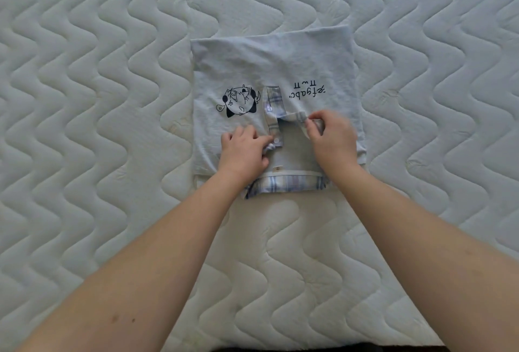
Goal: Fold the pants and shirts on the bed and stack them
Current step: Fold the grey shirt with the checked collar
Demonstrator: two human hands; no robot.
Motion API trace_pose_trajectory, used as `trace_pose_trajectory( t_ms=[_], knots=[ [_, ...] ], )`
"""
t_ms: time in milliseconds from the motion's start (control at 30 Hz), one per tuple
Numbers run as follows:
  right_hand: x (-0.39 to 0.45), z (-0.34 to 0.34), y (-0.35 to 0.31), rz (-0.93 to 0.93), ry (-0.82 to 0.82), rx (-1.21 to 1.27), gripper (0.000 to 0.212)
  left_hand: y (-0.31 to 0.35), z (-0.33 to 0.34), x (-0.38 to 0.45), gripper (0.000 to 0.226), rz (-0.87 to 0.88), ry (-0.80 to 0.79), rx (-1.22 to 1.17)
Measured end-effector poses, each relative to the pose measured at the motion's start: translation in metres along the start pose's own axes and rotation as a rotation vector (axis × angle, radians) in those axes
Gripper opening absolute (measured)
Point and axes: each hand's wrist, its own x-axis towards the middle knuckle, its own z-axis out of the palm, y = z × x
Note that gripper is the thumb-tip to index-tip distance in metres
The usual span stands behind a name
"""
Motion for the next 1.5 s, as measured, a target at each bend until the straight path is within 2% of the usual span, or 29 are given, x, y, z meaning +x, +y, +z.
trace_pose_trajectory(
  t_ms=[67,133,267,367,533,633,700,767,833,900,933,967,1000,1067,1167,1233,1300,1400,1500],
  knots=[
    [-0.005,-0.006,0.003,0.125,0.063,0.214,0.015,0.003,0.001,-0.001,0.034,-0.013,0.065,-0.014],
    [-0.011,-0.009,0.006,0.151,0.081,0.278,0.011,0.006,0.002,-0.001,0.024,-0.015,0.148,-0.08],
    [-0.024,-0.003,0.007,0.077,0.032,0.287,0.004,0.011,0.002,0.0,0.018,0.123,0.147,-0.194],
    [-0.028,0.003,0.01,-0.079,-0.012,0.184,0.007,0.009,-0.001,0.002,0.018,0.187,0.095,-0.206],
    [-0.026,0.014,0.009,-0.295,-0.153,-0.006,0.012,0.0,-0.001,-0.009,0.025,0.16,0.035,-0.325],
    [-0.023,0.018,0.008,-0.375,-0.286,-0.159,0.018,-0.011,0.001,-0.027,0.047,0.132,0.008,-0.43],
    [-0.02,0.017,0.009,-0.413,-0.361,-0.234,0.023,-0.017,-0.001,-0.034,0.062,0.028,0.058,-0.5],
    [-0.021,0.011,0.012,-0.394,-0.365,-0.157,0.033,-0.02,-0.003,-0.033,0.065,-0.178,0.096,-0.664],
    [-0.025,0.004,0.014,-0.299,-0.253,-0.09,0.051,-0.019,-0.006,-0.028,0.063,-0.38,0.024,-0.909],
    [-0.029,-0.002,0.019,-0.062,-0.171,-0.121,0.073,-0.018,-0.007,-0.023,0.051,-0.456,-0.054,-1.106],
    [-0.029,-0.003,0.021,0.08,-0.184,-0.15,0.081,-0.018,-0.008,-0.02,0.04,-0.442,-0.076,-1.133],
    [-0.029,-0.004,0.023,0.186,-0.219,-0.155,0.081,-0.018,-0.009,-0.018,0.029,-0.417,-0.092,-1.132],
    [-0.029,-0.005,0.023,0.247,-0.254,-0.127,0.073,-0.018,-0.009,-0.017,0.02,-0.399,-0.107,-1.119],
    [-0.028,-0.007,0.022,0.268,-0.302,-0.015,0.044,-0.017,-0.01,-0.015,0.007,-0.385,-0.153,-1.073],
    [-0.03,-0.009,0.015,0.187,-0.337,0.114,0.02,-0.015,-0.011,-0.009,0.015,-0.265,-0.176,-0.756],
    [-0.031,-0.009,0.011,0.106,-0.333,0.045,0.015,-0.012,-0.013,-0.005,0.017,-0.175,-0.149,-0.631],
    [-0.031,-0.007,0.011,0.052,-0.329,-0.027,0.016,-0.011,-0.013,-0.001,0.017,-0.147,-0.113,-0.605],
    [-0.027,-0.002,0.011,0.067,-0.357,0.033,0.016,-0.01,-0.011,0.003,0.018,-0.177,-0.086,-0.589],
    [-0.015,0.01,0.01,0.025,-0.272,-0.12,0.017,-0.007,-0.001,0.006,0.02,-0.233,-0.034,-0.524]
  ],
)
